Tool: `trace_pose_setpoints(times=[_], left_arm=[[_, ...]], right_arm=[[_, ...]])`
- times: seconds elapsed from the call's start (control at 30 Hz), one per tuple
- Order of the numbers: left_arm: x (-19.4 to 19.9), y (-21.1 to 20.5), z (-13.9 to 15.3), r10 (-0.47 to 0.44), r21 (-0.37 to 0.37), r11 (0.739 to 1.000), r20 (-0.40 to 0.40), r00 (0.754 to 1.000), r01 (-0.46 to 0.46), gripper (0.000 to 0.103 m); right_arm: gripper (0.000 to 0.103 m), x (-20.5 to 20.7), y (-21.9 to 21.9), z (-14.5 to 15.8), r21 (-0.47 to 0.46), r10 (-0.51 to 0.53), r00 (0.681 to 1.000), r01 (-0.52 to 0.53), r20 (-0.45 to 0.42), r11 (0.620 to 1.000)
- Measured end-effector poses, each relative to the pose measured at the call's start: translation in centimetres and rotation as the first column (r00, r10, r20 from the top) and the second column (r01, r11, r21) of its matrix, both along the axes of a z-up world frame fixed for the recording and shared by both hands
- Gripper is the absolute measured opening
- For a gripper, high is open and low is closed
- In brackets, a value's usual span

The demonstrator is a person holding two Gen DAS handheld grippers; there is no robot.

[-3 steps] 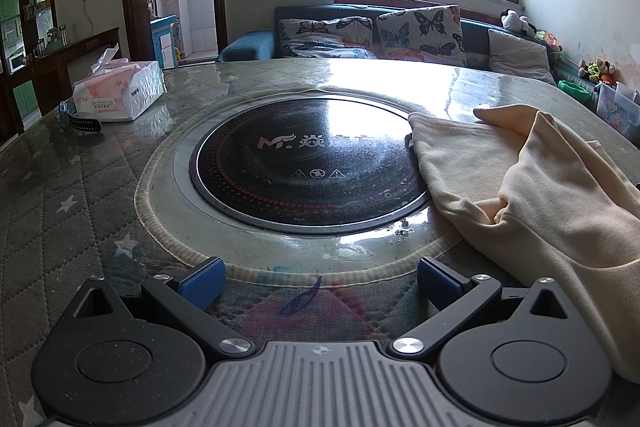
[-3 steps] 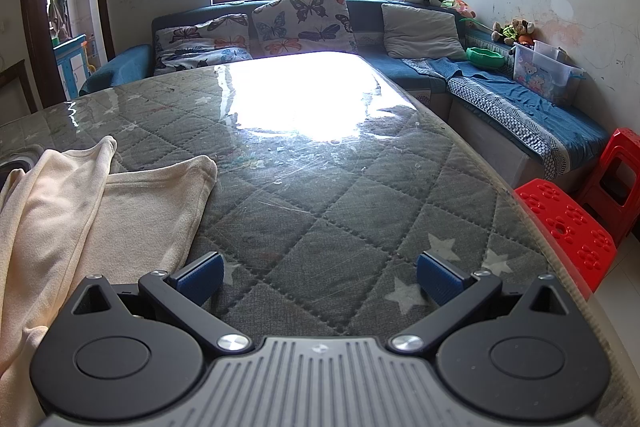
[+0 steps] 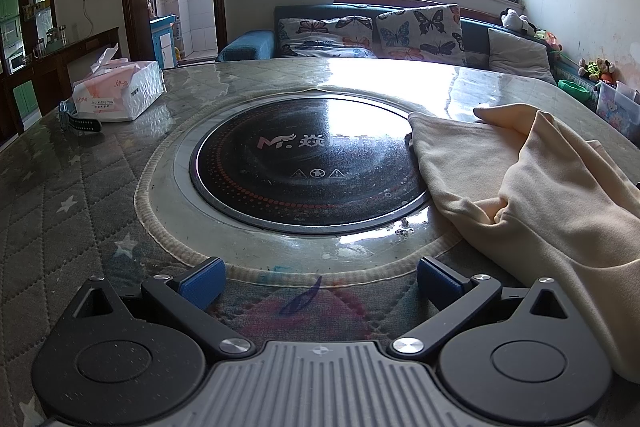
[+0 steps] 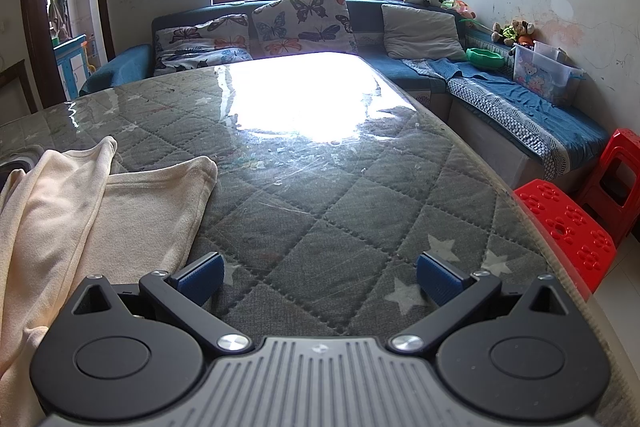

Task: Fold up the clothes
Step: 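Move both grippers toward the crumpled cream sweatshirt on the table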

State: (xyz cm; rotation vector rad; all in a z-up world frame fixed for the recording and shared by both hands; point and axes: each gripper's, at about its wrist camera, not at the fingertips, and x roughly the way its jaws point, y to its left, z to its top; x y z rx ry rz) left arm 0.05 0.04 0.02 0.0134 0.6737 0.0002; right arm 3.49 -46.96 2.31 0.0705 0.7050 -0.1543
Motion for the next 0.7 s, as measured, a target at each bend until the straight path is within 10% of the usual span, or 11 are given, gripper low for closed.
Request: trace_pose_setpoints(times=[0.7], left_arm=[[-2.4,-2.5,2.1,-0.015,0.002,1.0,0.0,1.0,0.015,0.103]], right_arm=[[0.103,-5.4,4.0,3.0,-0.015,0.156,0.986,-0.156,0.062,0.988]])
